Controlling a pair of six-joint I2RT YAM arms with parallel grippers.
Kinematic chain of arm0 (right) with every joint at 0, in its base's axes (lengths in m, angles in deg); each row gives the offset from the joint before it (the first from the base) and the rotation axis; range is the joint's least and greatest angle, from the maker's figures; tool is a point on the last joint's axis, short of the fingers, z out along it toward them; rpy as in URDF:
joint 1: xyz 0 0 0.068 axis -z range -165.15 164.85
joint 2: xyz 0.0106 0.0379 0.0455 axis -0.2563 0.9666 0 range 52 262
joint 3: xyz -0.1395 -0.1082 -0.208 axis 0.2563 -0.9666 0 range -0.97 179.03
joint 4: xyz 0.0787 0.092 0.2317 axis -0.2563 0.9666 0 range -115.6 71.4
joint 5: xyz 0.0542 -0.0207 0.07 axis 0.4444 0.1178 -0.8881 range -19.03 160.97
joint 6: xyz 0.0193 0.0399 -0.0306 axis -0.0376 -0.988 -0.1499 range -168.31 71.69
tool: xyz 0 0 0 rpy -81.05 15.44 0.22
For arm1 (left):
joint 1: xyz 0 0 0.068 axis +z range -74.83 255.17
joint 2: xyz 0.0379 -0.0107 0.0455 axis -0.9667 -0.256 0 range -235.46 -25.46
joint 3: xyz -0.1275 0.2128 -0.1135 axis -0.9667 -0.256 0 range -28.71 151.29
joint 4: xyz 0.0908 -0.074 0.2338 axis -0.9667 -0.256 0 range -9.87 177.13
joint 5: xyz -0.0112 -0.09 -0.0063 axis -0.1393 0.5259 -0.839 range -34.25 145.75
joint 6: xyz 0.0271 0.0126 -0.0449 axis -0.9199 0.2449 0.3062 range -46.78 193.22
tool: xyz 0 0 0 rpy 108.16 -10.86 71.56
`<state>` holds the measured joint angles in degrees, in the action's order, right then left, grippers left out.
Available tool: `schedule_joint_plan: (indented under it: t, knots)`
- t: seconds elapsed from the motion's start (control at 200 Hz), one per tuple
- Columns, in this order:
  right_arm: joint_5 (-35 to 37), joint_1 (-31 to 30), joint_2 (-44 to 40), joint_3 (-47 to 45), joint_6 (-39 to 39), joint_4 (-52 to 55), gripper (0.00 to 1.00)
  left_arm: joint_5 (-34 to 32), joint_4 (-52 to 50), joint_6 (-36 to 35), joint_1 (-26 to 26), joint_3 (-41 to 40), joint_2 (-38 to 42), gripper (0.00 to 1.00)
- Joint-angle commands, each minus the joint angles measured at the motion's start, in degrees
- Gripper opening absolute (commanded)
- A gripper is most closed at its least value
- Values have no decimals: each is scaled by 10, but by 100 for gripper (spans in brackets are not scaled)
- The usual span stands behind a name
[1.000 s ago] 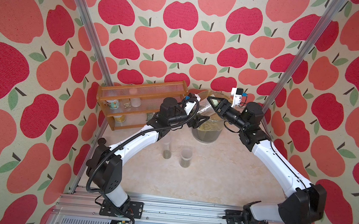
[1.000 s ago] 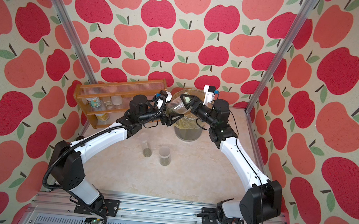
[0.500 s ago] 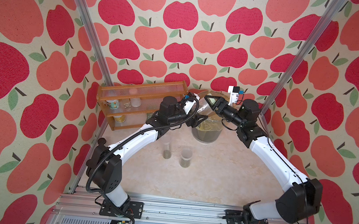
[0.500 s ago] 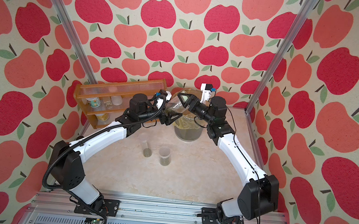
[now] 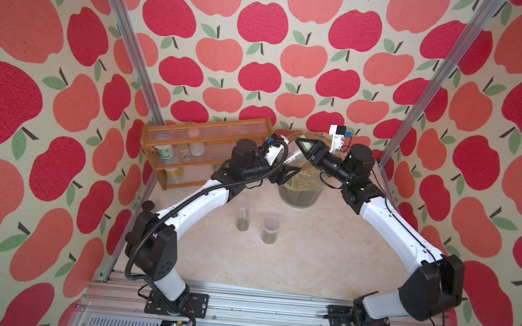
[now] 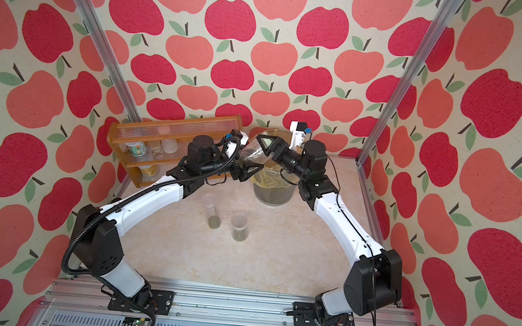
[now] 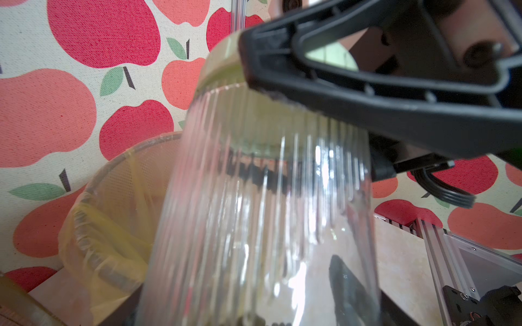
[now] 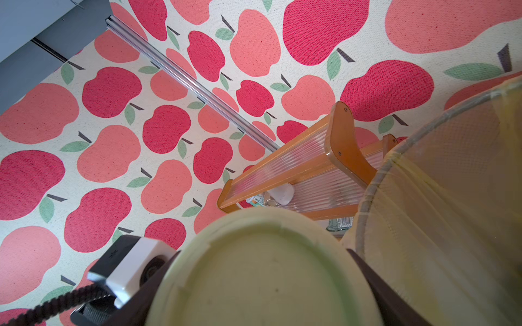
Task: Empty moldy mung beans from jars
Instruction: Pick up the jar from the center of the board.
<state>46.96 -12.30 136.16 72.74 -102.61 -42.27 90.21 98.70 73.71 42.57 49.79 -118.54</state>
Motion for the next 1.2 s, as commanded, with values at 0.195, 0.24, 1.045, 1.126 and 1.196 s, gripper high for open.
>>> schedule_joint_plan:
  t: [0.195,0.24,1.045,1.126,1.196]
  knots:
    - [-27,-26,4,-8,13,-14,78,62,46,18,-9,50,13,49]
    - [-25,-26,3,-8,15,-16,80,59,46,18,-9,47,18,49]
    - [49,-9,-80,-46,96,35,99,-45,31,-11,-8,15,64,46]
    - [62,-9,-102,-53,107,55,99,-66,21,-15,-7,18,64,46]
    - [79,-9,-125,-61,120,73,99,-86,20,-28,-7,13,65,47]
